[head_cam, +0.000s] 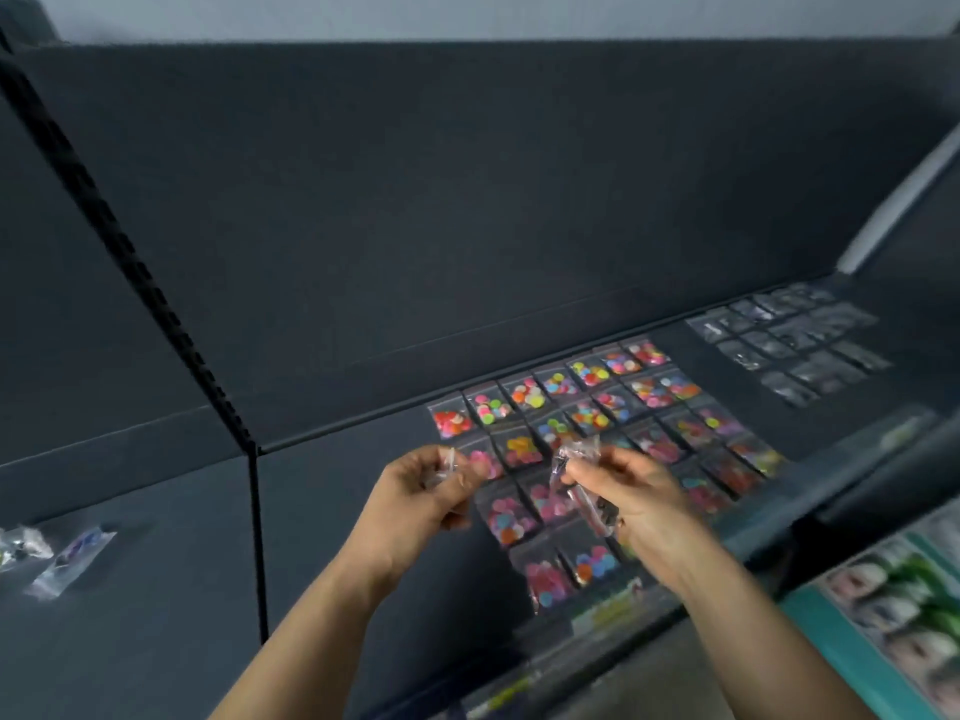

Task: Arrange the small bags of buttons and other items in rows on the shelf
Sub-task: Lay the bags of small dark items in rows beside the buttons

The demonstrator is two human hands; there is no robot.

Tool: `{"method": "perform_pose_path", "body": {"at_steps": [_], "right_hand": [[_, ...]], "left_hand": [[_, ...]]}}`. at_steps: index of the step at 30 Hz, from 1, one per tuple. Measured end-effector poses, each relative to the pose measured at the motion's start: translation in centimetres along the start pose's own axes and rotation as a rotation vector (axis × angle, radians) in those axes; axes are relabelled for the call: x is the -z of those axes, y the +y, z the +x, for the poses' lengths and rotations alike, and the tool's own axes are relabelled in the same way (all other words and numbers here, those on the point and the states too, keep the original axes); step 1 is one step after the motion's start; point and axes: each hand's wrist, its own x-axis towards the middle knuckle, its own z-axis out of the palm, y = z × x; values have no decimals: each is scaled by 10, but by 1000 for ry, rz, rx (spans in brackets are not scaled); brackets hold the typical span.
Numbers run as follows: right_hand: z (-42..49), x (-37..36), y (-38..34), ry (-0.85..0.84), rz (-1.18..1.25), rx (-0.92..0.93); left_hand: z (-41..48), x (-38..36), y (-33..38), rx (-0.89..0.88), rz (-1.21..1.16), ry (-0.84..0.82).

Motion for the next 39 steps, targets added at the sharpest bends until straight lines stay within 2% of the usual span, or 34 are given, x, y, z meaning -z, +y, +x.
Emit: {"method": "perform_pose_path", "body": {"at_steps": [6, 10, 14, 18, 23, 33, 36, 39], "right_hand": [[-28, 122, 0, -8, 228, 47], [-39, 197, 1, 10, 169, 67], [-43, 261, 4, -18, 162, 85], [-38, 309, 10, 2, 138, 75], [-19, 350, 12, 55, 96, 55], [70, 410, -25, 57, -13, 38], [97, 424, -35, 59, 21, 44], [121, 435, -39, 58, 53, 61]], "left_hand": [[9, -145, 0, 87, -66, -160], [12, -237, 0, 144, -100, -317], [19, -302, -1, 171, -114, -384], [30, -341, 0, 187, -197, -378], [62, -379, 7, 152, -192, -378], [161, -438, 32, -10, -141, -232], [185, -450, 41, 40, -163, -215], [205, -462, 45, 116, -48, -272]]}}
